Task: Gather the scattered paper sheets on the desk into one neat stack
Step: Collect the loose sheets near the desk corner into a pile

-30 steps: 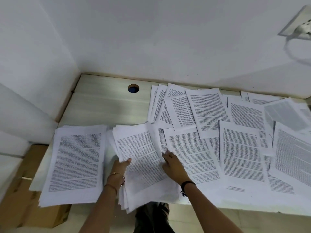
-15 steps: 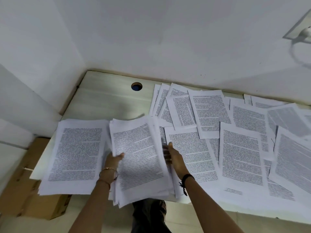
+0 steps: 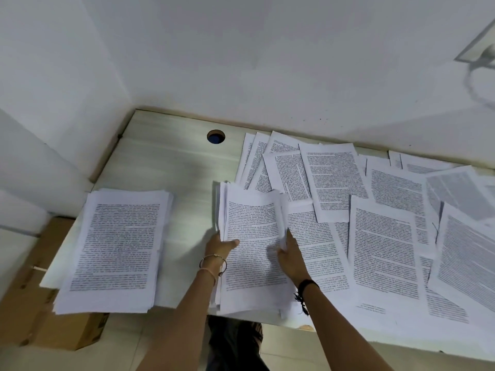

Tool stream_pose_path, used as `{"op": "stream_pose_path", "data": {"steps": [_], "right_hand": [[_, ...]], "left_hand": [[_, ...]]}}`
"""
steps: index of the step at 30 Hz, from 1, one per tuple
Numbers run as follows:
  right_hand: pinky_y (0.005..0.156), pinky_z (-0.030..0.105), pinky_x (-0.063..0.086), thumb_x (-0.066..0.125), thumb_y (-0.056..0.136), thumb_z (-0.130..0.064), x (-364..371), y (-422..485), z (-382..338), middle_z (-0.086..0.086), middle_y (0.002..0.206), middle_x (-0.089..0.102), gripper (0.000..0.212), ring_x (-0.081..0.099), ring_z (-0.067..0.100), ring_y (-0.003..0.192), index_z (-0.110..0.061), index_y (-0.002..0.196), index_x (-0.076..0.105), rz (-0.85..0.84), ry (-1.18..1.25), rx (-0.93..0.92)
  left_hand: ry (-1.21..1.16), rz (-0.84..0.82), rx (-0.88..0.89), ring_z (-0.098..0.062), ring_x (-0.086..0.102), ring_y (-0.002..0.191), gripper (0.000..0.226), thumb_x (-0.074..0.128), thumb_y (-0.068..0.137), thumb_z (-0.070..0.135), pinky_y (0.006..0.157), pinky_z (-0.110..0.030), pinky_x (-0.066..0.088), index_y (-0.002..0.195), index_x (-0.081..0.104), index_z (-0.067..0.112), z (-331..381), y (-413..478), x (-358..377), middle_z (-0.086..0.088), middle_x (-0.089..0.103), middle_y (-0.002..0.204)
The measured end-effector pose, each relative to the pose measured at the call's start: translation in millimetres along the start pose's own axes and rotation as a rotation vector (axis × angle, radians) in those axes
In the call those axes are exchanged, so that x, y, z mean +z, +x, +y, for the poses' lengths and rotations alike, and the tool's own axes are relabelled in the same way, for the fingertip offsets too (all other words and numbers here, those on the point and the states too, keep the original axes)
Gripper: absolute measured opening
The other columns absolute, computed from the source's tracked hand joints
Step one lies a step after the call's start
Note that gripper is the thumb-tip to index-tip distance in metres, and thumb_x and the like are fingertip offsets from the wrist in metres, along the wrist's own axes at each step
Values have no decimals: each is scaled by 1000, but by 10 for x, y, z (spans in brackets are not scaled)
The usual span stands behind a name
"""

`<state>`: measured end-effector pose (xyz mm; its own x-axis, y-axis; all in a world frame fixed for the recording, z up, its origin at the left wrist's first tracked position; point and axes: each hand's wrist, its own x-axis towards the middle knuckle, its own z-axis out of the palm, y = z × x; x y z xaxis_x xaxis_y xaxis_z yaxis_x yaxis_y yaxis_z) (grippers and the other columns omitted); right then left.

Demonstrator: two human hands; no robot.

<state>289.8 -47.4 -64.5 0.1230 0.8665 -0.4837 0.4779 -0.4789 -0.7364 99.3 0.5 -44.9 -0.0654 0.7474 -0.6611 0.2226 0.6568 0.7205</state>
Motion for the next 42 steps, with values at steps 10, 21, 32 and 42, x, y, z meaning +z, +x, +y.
{"op": "stream_pose_path", "data": {"steps": [10, 21, 32, 42], "right_hand": [[78, 32, 39, 39, 85, -64, 111, 184, -78, 3, 96, 56, 55, 51, 22, 91, -14, 101, 52, 128, -10, -35], [69, 35, 39, 55, 95, -35, 511, 291, -582, 6, 85, 49, 25, 47, 18, 79, -11, 92, 49, -119, -120, -163], [84, 19, 46, 56, 94, -37, 370, 322, -712, -5, 111, 60, 40, 59, 14, 107, -21, 131, 53, 107, 179, -4], [99, 40, 47, 72, 81, -20, 186, 435, -770, 0, 119, 62, 49, 59, 19, 112, -12, 124, 51, 156, 489, 89]], "left_hand": [[-50, 219, 205, -22, 40, 128, 92, 74, 73, 1, 112, -40, 32, 146, 19, 12, -61, 109, -1061, -4, 35, 145], [-262, 7, -6, -21, 56, 106, 44, 66, 79, -5, 107, -39, 37, 122, 55, -1, -274, 47, -937, -5, 60, 109], [-329, 208, 26, -26, 55, 106, 41, 62, 81, -8, 101, -39, 42, 121, 54, -8, -101, 203, -1013, -16, 58, 116], [-713, 151, -26, -28, 61, 99, 39, 59, 86, 2, 89, -43, 52, 124, 53, 7, 232, 316, -348, -10, 61, 116]]}}
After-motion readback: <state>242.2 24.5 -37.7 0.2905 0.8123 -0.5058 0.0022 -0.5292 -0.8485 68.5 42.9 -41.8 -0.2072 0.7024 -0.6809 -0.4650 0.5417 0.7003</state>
